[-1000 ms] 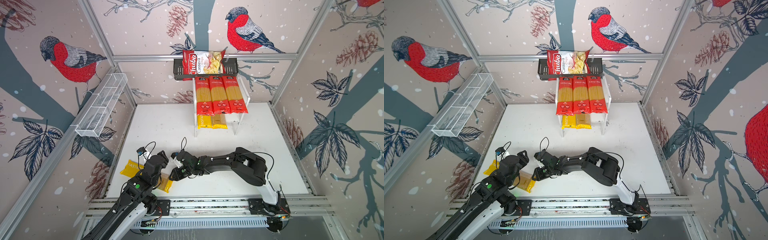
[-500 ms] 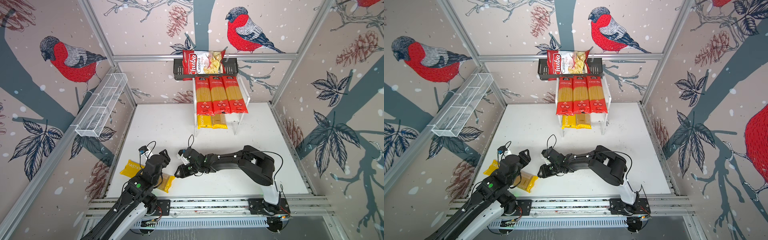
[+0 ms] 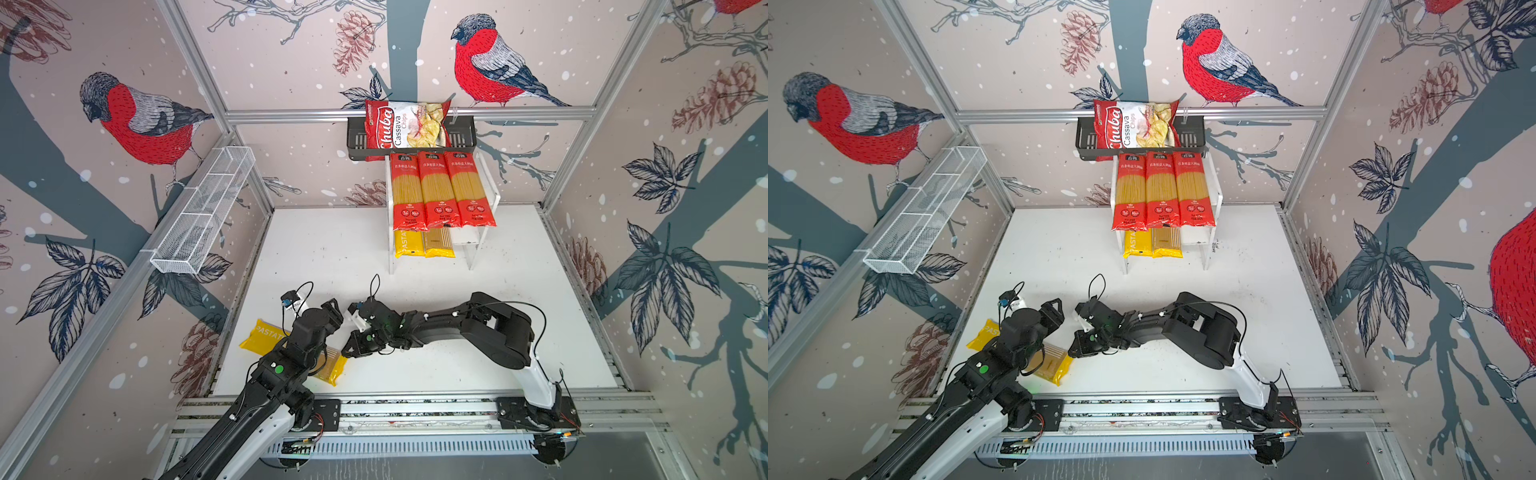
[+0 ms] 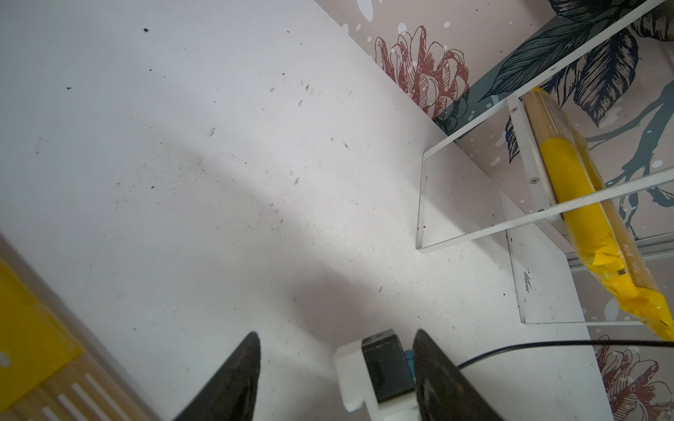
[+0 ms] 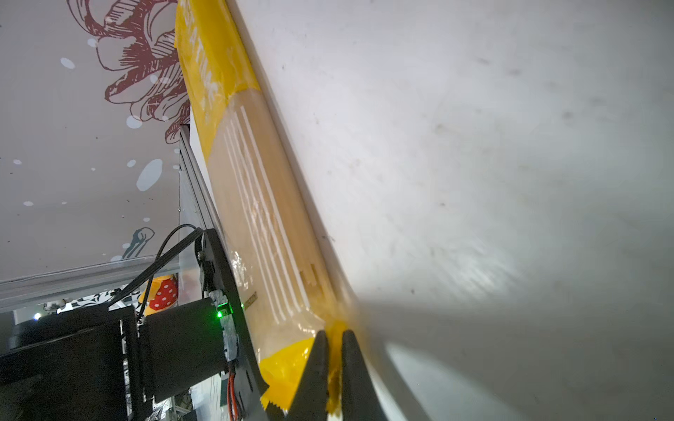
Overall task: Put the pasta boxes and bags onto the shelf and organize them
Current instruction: 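Move the right gripper to the last yellow bag on the table, then push the yellow bag with the right gripper toward the left gripper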
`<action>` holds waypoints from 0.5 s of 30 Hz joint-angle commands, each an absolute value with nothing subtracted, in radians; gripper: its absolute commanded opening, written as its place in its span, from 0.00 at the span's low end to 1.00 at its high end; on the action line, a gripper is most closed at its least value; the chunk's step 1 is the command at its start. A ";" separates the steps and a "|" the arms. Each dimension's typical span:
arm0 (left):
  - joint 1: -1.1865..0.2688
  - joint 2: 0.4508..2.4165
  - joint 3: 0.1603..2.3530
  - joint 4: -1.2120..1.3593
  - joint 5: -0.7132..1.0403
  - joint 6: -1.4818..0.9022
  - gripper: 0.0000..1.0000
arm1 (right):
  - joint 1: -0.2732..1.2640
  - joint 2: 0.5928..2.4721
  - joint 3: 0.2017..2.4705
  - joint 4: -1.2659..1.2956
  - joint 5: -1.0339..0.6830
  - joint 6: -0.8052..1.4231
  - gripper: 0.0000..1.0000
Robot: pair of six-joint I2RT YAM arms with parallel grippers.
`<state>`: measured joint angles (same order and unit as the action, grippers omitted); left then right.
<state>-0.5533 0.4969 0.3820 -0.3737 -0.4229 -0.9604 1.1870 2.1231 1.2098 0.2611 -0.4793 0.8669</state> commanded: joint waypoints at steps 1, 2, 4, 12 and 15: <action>-0.554 0.495 0.386 -0.334 -0.424 -0.943 0.65 | 1.162 2.069 1.169 0.281 -0.444 0.878 0.05; -0.554 0.495 0.386 -0.330 -0.421 -0.942 0.65 | 1.153 2.046 1.147 0.281 -0.438 0.874 0.04; -0.552 0.500 0.389 -0.321 -0.409 -0.934 0.65 | 1.128 2.003 1.102 0.281 -0.432 0.869 0.04; -0.555 0.583 0.416 -0.204 -0.284 -0.869 0.67 | 0.943 1.742 0.765 0.258 -0.382 0.839 0.03; -0.577 0.659 0.416 -0.117 -0.225 -0.871 0.67 | 0.851 1.636 0.634 0.243 -0.345 0.851 0.02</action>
